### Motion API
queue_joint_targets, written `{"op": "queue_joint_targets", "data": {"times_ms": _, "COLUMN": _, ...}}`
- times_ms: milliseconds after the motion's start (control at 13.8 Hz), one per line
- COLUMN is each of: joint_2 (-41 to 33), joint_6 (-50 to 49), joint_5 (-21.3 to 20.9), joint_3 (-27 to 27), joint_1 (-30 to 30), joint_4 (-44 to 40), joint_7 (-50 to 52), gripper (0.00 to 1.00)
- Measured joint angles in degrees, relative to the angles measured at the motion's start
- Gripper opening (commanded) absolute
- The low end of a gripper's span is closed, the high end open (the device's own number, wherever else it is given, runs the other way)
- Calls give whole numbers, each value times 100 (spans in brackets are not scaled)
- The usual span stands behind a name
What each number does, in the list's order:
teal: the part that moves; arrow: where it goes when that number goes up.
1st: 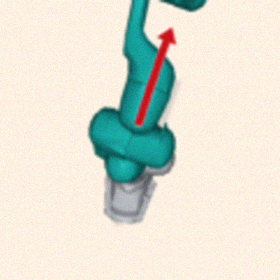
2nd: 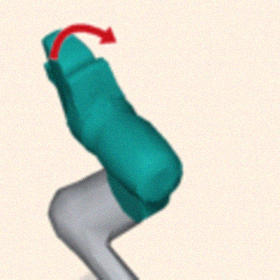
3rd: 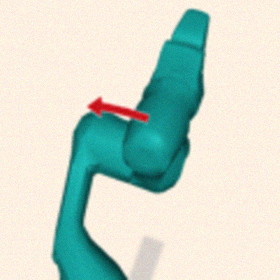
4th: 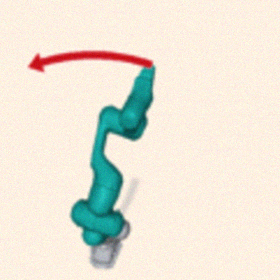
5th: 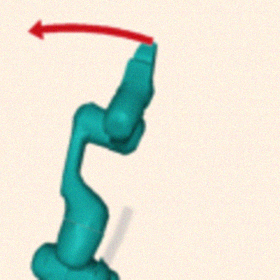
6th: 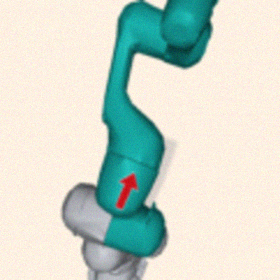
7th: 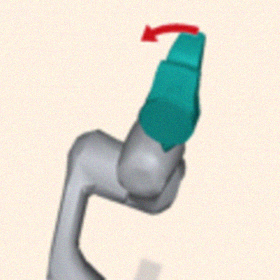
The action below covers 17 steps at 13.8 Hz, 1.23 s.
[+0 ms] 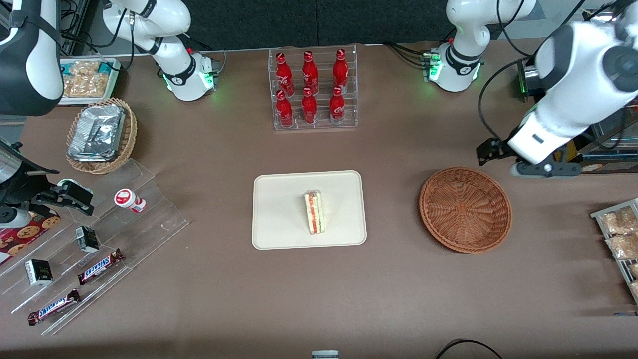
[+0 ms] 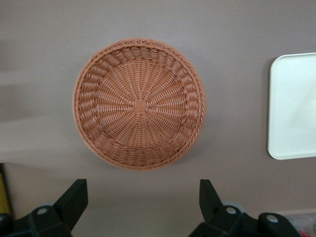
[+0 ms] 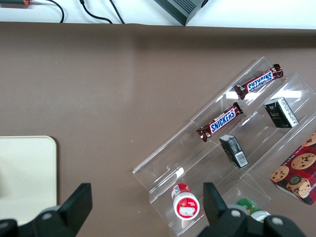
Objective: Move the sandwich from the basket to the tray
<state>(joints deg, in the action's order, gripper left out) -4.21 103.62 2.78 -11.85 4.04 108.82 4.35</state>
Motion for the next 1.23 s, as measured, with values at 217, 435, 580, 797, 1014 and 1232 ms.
{"op": "queue_joint_targets", "data": {"times_ms": 217, "joint_2": -13, "joint_6": -555, "joint_5": -283, "joint_3": 1, "joint_1": 0, "joint_4": -696, "joint_7": -21, "gripper": 100}}
{"op": "queue_joint_targets", "data": {"times_ms": 435, "joint_2": -12, "joint_6": -735, "joint_5": -352, "joint_3": 4, "joint_1": 0, "joint_4": -970, "joint_7": -24, "gripper": 100}}
{"op": "queue_joint_targets", "data": {"times_ms": 580, "joint_2": -3, "joint_6": -740, "joint_5": -361, "joint_3": 7, "joint_1": 0, "joint_4": -1030, "joint_7": -24, "gripper": 100}}
{"op": "queue_joint_targets", "data": {"times_ms": 797, "joint_2": 27, "joint_6": -740, "joint_5": -362, "joint_3": 7, "joint_1": -1, "joint_4": -1033, "joint_7": -25, "gripper": 100}}
{"op": "queue_joint_targets", "data": {"times_ms": 1014, "joint_2": 32, "joint_6": -740, "joint_5": -362, "joint_3": 1, "joint_1": -45, "joint_4": -1038, "joint_7": -35, "gripper": 100}}
{"op": "queue_joint_targets", "data": {"times_ms": 1232, "joint_2": 32, "joint_6": -740, "joint_5": -378, "joint_3": 117, "joint_1": -150, "joint_4": -1111, "joint_7": -52, "gripper": 100}}
